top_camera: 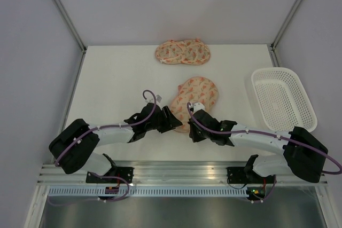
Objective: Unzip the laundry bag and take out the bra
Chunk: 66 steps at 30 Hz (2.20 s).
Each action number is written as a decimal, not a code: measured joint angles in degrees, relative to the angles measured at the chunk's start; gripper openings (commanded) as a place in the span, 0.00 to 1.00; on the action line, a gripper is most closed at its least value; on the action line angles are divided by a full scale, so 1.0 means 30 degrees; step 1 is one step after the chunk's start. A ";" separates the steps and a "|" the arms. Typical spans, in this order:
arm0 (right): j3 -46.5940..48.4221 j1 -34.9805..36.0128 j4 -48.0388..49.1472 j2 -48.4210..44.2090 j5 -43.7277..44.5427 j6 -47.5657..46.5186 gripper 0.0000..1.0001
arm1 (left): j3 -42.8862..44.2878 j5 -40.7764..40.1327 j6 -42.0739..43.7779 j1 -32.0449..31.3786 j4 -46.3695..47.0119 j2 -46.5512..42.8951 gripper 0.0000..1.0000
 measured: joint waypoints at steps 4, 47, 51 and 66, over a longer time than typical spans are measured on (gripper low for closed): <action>-0.0073 0.0000 0.0233 -0.0015 -0.0270 0.0007 0.01 | 0.0036 -0.0452 -0.0954 -0.0357 0.0816 0.1486 0.11; 0.5872 0.0000 -0.9945 -0.3585 1.1023 0.3534 0.98 | 0.5289 -0.4983 -0.0627 -0.7388 -0.3606 0.1734 0.45; 0.6812 0.0000 -1.0244 -0.2776 1.1489 0.2994 0.98 | 0.5887 -0.5064 -0.0590 -0.8240 -0.3235 0.2696 0.52; 0.7628 -0.1064 -0.7461 -0.0284 0.7985 -0.0918 0.98 | -0.0073 -1.1373 -0.2339 -0.9887 -0.6462 -0.7817 0.65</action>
